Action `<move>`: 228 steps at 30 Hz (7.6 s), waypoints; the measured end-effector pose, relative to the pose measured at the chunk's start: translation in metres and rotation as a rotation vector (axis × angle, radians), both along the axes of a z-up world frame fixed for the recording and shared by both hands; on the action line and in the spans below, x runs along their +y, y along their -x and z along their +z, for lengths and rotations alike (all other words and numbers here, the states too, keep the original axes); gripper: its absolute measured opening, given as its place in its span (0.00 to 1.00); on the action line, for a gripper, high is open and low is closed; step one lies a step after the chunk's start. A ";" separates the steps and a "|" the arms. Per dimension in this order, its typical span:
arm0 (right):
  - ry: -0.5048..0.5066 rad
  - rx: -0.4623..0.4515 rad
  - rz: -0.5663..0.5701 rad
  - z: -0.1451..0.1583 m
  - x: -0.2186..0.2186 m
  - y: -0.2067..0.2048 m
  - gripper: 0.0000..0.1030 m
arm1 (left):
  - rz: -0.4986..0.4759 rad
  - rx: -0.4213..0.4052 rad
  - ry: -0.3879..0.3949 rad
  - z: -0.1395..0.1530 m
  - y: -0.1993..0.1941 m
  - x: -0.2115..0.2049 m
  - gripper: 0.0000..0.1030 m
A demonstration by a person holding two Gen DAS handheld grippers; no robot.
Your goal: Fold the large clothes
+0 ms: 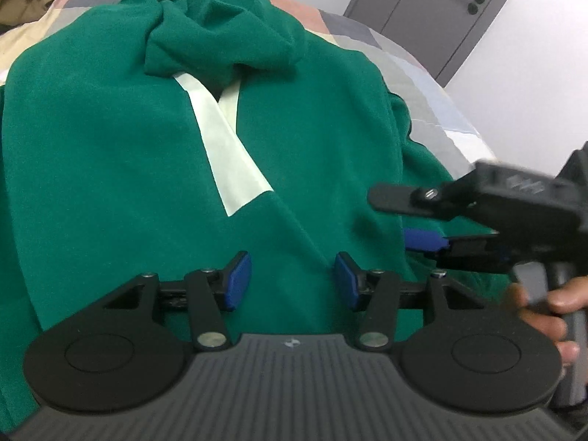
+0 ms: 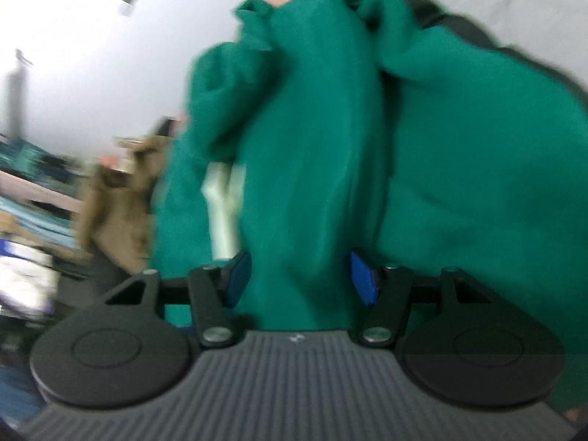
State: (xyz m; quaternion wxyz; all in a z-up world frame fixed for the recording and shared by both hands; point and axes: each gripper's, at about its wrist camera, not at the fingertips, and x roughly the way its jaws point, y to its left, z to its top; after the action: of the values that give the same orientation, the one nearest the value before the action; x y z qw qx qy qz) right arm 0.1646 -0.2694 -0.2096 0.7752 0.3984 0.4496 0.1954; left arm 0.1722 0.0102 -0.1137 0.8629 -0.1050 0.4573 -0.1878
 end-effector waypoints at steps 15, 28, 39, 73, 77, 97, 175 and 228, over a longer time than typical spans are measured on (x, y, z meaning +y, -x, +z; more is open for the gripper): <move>0.090 0.027 0.024 -0.006 0.013 0.005 0.47 | 0.106 -0.044 -0.115 -0.016 -0.012 -0.017 0.31; 0.153 -0.200 0.025 0.038 0.009 0.013 0.09 | 0.350 -0.110 0.154 0.039 -0.007 0.079 0.06; 0.236 -0.410 -0.283 0.123 -0.098 -0.034 0.08 | 0.698 -0.256 0.293 0.098 -0.029 0.246 0.05; 0.573 -0.217 -0.567 0.028 -0.178 -0.130 0.64 | 0.871 -0.133 -0.022 0.023 -0.074 0.351 0.55; 0.535 -0.276 -0.536 0.051 -0.176 -0.103 0.65 | 0.746 -0.169 0.026 0.047 -0.058 0.328 0.66; 1.085 -0.350 -0.117 0.016 -0.102 -0.115 0.72 | 0.540 -0.078 -0.255 0.007 -0.090 0.273 0.78; 0.610 -0.446 -0.012 0.096 0.031 -0.116 0.81 | 0.567 -0.296 -0.133 0.072 -0.049 0.191 0.82; 0.926 -0.623 -0.175 0.113 0.205 -0.497 0.83 | 0.555 -0.175 0.145 -0.045 -0.177 0.228 0.81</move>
State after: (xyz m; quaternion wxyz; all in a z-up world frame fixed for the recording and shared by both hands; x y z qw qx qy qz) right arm 0.6618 -0.0649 -0.0964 0.9786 -0.0238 0.2034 0.0211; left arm 0.3490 0.2385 -0.1585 0.9077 -0.2708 0.3203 0.0148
